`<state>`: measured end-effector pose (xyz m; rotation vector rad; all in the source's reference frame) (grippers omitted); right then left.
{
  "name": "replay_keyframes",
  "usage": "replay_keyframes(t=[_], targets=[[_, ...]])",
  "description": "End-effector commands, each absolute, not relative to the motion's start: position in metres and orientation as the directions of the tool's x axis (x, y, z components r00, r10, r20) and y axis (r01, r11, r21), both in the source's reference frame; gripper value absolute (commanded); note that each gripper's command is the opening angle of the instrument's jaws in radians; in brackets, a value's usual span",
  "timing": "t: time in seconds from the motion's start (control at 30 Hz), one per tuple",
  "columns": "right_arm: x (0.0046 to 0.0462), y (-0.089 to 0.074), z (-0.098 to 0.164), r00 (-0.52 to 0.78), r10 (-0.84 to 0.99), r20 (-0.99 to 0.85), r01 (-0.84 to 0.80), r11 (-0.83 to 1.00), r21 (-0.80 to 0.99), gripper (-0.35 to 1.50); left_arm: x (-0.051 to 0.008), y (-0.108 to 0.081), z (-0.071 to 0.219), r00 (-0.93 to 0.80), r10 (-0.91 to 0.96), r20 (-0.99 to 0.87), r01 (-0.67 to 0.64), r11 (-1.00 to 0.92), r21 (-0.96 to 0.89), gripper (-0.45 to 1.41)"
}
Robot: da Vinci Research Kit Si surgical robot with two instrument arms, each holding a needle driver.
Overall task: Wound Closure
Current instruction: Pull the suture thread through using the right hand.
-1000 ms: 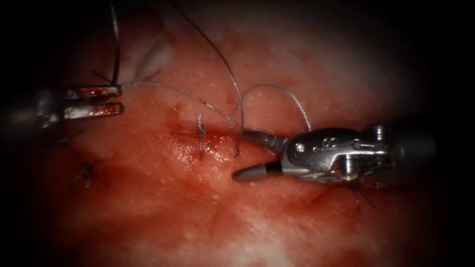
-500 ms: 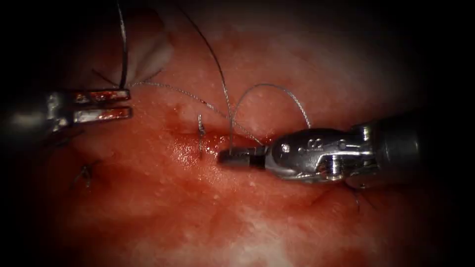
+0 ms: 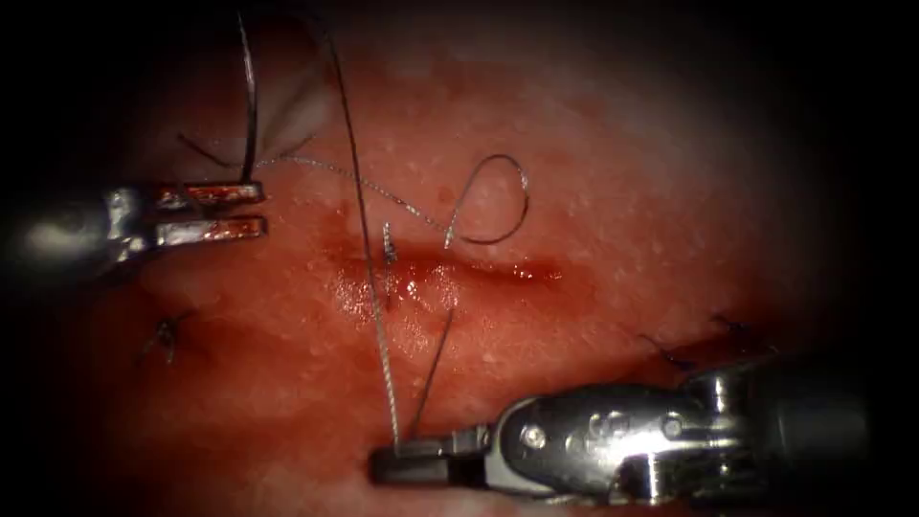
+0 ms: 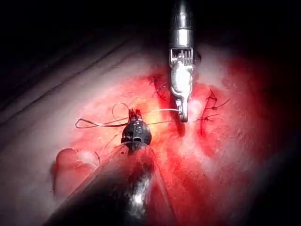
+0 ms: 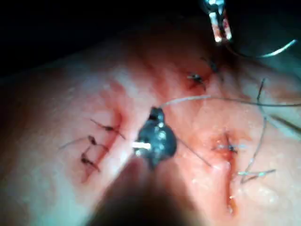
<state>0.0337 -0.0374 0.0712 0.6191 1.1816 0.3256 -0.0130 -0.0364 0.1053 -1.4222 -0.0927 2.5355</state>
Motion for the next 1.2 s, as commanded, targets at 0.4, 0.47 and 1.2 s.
replay_keyframes(t=[0.4, 0.47, 1.2], targets=[[0.0312, -0.035, 0.072, 0.352, 0.484, -0.801, -0.016, 0.859, 0.512, 1.16, -0.0138, -0.037, 0.107, -0.507, 0.221, -0.833, -0.143, -0.975, -0.171, -0.45], [0.0294, -0.035, 0.072, 0.353, 0.475, -0.806, -0.027, 0.866, 0.499, 1.16, -0.0138, -0.037, 0.107, -0.51, 0.217, -0.832, -0.141, -0.976, -0.168, -0.45], [0.0301, -0.03, 0.083, 0.392, 0.423, -0.817, -0.178, 0.906, 0.383, 0.98, -0.0135, -0.037, 0.108, -0.514, 0.208, -0.832, -0.133, -0.978, -0.162, -0.45]])
